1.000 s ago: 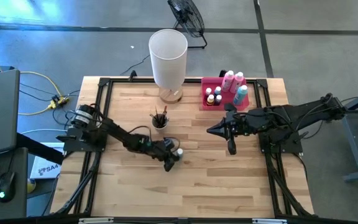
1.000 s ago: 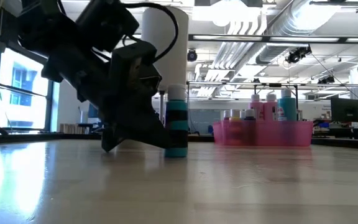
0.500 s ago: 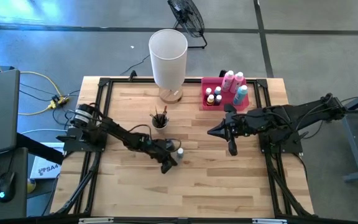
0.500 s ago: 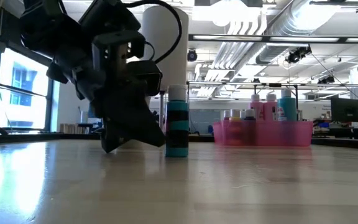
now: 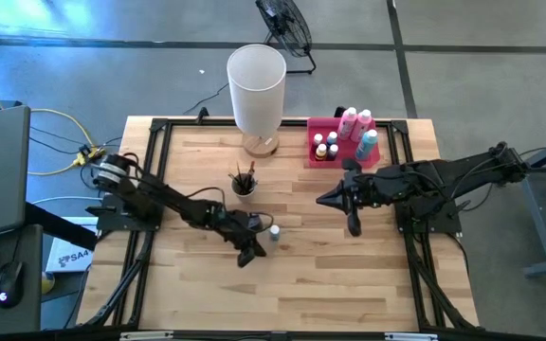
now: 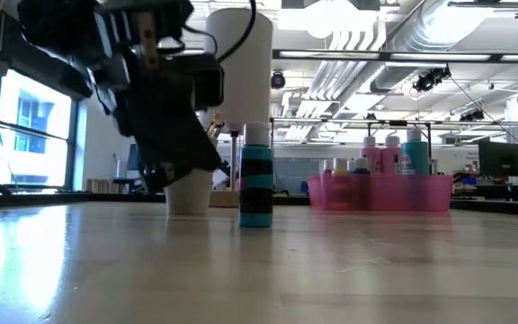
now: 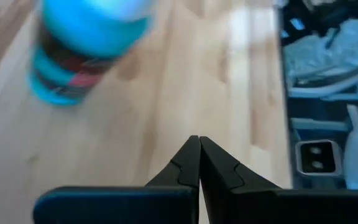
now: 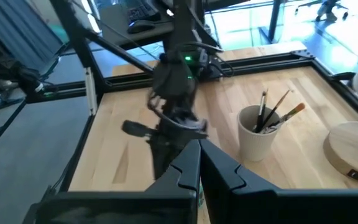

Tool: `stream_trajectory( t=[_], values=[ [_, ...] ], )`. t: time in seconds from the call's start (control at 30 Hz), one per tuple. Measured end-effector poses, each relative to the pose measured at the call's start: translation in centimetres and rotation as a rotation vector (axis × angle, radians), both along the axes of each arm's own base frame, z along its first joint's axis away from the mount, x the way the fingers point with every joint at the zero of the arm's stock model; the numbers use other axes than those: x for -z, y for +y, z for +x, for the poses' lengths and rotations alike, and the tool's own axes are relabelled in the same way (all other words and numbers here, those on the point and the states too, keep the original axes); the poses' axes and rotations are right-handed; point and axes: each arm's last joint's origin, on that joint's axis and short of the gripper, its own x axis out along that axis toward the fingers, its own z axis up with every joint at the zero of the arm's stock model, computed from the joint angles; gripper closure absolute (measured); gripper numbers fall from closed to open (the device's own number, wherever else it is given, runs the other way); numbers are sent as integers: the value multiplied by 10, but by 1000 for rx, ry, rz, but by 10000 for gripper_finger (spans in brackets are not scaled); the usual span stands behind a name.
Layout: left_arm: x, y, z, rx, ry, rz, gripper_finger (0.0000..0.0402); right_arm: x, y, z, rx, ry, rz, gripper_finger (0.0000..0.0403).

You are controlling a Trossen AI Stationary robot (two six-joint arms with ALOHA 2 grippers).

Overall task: Pick & Place Paint Supplies
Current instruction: Put the small blue paint bottle into the pink bin

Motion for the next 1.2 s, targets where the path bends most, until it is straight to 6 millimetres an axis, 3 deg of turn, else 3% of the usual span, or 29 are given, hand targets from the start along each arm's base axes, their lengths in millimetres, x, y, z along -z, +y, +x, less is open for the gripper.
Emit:
stream_trajectory(
  t=[0.83, 1.2],
  values=[
    [-49, 4, -47, 127, 30, 313, 402, -9, -6, 2, 215, -106, -13, 401],
    [-42, 13, -116, 44, -74, 272, 402, -9, -9, 3, 354, -128, -15, 401]
  ],
)
